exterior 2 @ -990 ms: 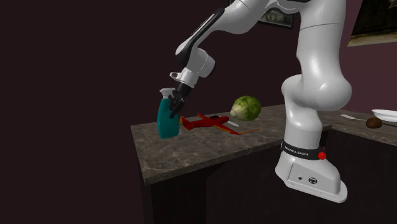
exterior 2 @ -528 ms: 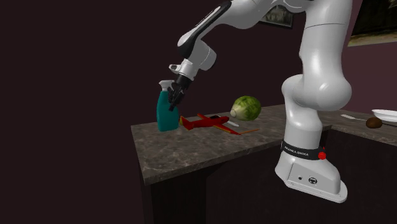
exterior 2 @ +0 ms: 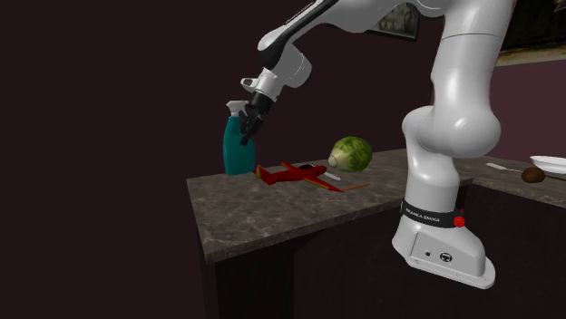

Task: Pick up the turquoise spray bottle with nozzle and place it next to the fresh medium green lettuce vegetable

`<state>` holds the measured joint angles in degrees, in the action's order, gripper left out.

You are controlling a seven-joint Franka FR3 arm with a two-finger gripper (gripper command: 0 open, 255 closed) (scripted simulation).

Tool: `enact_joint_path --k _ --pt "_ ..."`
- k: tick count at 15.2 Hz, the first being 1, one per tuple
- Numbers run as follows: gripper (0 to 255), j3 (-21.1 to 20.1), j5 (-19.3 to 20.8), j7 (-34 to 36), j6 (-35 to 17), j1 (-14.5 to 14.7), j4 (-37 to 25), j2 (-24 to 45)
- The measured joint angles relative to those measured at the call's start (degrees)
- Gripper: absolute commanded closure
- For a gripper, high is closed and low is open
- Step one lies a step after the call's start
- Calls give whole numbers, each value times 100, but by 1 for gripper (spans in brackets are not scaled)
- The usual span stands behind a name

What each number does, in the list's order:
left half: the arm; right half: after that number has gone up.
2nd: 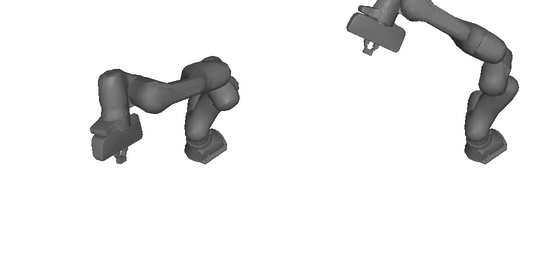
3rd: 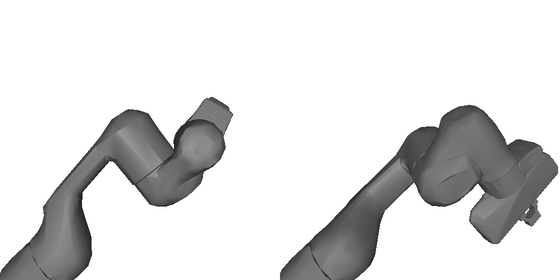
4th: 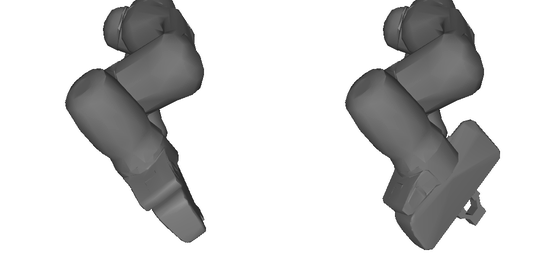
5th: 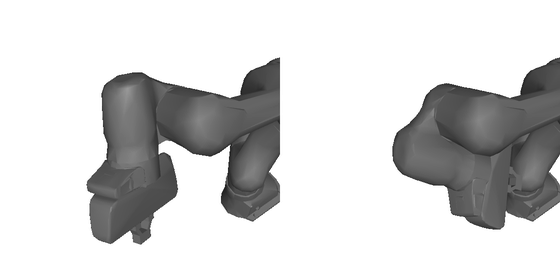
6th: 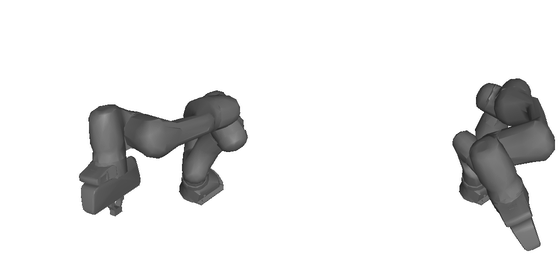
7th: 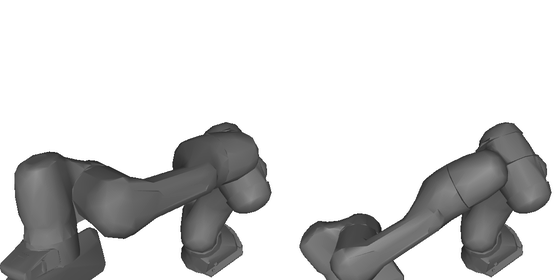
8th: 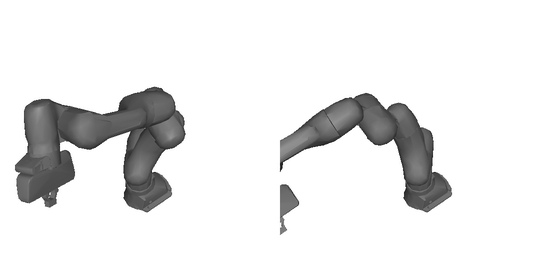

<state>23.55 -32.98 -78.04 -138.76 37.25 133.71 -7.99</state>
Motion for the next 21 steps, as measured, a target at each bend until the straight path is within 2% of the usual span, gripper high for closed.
enact_joint_path --k 12,21 --pt "255 -112 634 715 703 -131 -445 -441" --pt "255 -165 933 1108 1312 -201 -950 -624"
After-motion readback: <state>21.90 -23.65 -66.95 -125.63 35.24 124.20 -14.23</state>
